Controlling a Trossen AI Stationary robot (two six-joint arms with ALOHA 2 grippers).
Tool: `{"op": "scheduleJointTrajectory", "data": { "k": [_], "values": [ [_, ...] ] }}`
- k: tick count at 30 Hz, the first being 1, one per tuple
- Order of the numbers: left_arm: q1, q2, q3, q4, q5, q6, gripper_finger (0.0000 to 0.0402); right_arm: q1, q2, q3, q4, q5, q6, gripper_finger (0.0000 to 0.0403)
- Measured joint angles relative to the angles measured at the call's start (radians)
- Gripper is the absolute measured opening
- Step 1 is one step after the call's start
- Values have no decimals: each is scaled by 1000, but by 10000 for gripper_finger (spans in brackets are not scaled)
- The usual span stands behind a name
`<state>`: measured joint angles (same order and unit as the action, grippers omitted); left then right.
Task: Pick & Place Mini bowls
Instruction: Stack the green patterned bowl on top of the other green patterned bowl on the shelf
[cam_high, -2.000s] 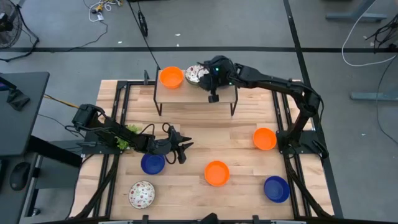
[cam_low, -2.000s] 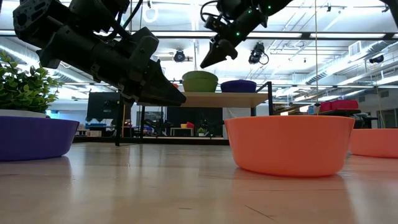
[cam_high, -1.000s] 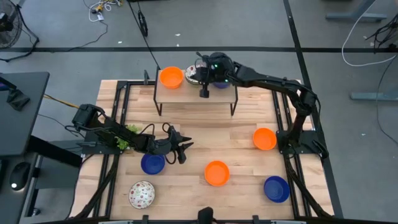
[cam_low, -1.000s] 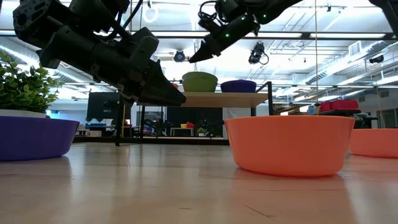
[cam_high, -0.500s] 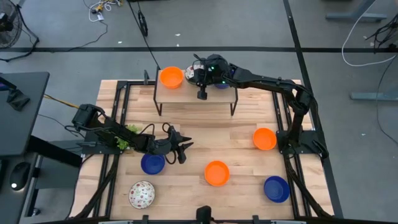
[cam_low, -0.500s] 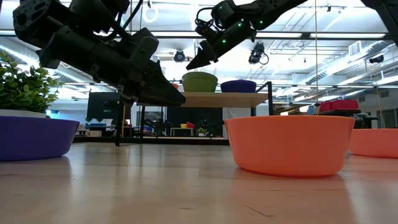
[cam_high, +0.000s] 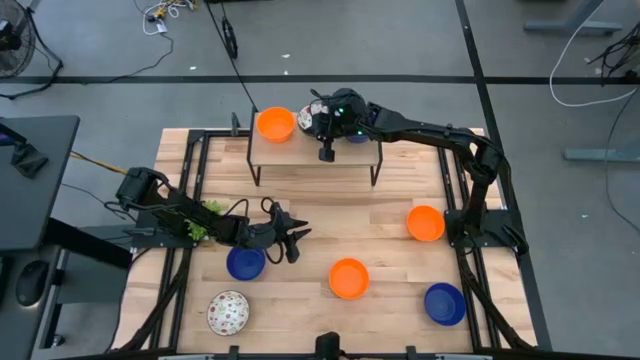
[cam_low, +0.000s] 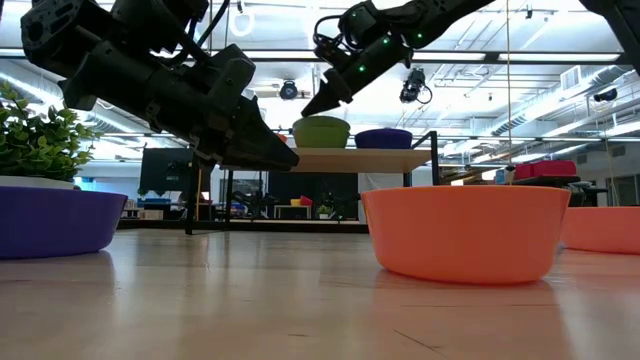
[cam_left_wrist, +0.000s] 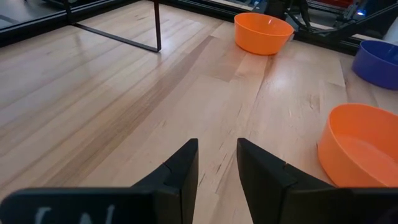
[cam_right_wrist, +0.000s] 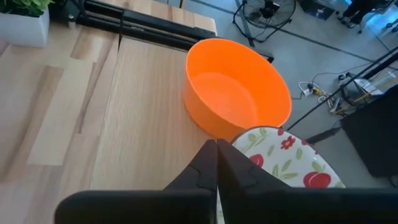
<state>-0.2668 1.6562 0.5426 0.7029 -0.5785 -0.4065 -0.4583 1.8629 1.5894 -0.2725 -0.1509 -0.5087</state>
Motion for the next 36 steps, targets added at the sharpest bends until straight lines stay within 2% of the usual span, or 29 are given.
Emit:
{"op": "scheduleJointTrajectory", "data": {
  "k": [11,16,24,28,36],
  "values": [
    [0,0,0,0,0,0,114,0,-6,1,-4,0,-45,5],
    [0,0,0,0,0,0,114,10,-61,1,-2,33,-79,5],
    [-7,0,0,0,0,0,114,-24,-153,-13,-46,27,45,3],
    [-12,0,0,0,6,0,114,-53,-180,-118,25,27,83,2],
    [-12,0,0,0,7,-1,114,-135,-247,-403,387,23,194,2]
  ]
}}
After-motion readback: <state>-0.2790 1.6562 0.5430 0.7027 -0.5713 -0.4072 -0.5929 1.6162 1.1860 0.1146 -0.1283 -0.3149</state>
